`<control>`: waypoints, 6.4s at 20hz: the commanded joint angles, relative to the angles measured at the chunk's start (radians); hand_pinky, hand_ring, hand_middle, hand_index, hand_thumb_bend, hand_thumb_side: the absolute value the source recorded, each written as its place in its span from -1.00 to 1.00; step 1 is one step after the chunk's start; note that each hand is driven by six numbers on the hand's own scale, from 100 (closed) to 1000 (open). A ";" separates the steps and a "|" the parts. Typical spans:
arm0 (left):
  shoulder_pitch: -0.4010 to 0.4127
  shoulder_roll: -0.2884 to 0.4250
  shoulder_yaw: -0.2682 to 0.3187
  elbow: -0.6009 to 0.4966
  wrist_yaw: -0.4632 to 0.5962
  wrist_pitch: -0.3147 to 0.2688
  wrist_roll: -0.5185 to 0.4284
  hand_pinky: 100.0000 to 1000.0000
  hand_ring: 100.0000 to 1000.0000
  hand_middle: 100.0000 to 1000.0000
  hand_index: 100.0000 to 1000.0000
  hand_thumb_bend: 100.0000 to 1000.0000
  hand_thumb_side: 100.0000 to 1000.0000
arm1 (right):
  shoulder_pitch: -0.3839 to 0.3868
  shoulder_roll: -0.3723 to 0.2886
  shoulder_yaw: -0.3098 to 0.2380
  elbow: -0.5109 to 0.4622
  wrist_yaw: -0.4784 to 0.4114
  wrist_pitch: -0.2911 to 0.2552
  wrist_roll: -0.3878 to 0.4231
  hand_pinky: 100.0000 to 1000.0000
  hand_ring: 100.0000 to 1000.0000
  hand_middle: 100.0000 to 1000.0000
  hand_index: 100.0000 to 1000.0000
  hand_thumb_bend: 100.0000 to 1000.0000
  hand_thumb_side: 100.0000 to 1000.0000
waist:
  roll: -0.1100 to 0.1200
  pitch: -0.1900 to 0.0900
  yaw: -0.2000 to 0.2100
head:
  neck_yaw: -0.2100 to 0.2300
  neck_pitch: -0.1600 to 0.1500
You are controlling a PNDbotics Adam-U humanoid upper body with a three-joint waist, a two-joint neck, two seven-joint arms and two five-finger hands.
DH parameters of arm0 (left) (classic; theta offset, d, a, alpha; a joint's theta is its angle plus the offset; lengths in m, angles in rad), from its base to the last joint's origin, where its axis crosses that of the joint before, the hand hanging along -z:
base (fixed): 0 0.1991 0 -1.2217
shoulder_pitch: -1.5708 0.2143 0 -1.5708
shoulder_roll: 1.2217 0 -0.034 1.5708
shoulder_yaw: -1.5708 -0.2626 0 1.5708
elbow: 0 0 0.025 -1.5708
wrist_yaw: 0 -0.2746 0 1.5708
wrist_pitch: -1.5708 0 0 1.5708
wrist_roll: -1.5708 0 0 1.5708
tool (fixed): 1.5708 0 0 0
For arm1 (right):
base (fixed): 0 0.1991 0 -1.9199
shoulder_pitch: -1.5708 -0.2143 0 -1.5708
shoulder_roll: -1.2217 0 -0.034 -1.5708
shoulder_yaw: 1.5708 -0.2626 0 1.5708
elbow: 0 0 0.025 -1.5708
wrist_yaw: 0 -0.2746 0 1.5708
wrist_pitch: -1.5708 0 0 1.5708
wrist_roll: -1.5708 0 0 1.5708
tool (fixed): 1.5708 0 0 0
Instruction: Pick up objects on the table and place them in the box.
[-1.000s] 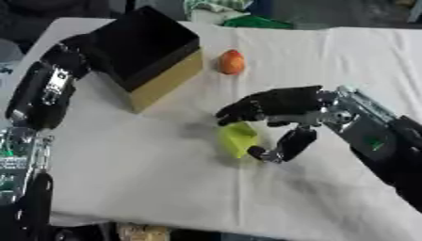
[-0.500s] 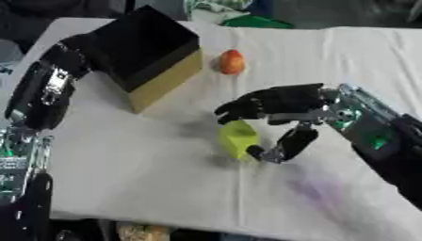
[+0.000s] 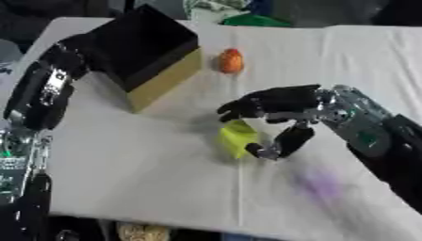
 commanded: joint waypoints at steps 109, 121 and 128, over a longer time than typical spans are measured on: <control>-0.129 -0.103 -0.152 -0.092 0.076 0.047 -0.169 0.34 0.18 0.13 0.69 -1.00 0.44 | -0.384 0.132 -0.604 0.560 0.440 0.195 -0.481 0.84 0.59 0.97 1.00 -1.00 -0.21 | -0.057 0.032 0.206 | -0.224 -0.113; -0.133 -0.101 -0.146 -0.080 0.079 0.035 -0.179 0.34 0.18 0.12 0.70 -1.00 0.45 | -0.362 0.119 -0.633 0.686 0.502 0.251 -0.436 0.85 0.63 0.97 1.00 -1.00 0.10 | -0.042 0.038 0.212 | -0.223 -0.113; -0.134 -0.101 -0.138 -0.077 0.094 0.037 -0.187 0.34 0.18 0.12 0.70 -1.00 0.46 | -0.355 0.130 -0.641 0.725 0.569 0.280 -0.425 0.85 0.65 0.96 1.00 -1.00 0.18 | -0.037 0.043 0.221 | -0.227 -0.110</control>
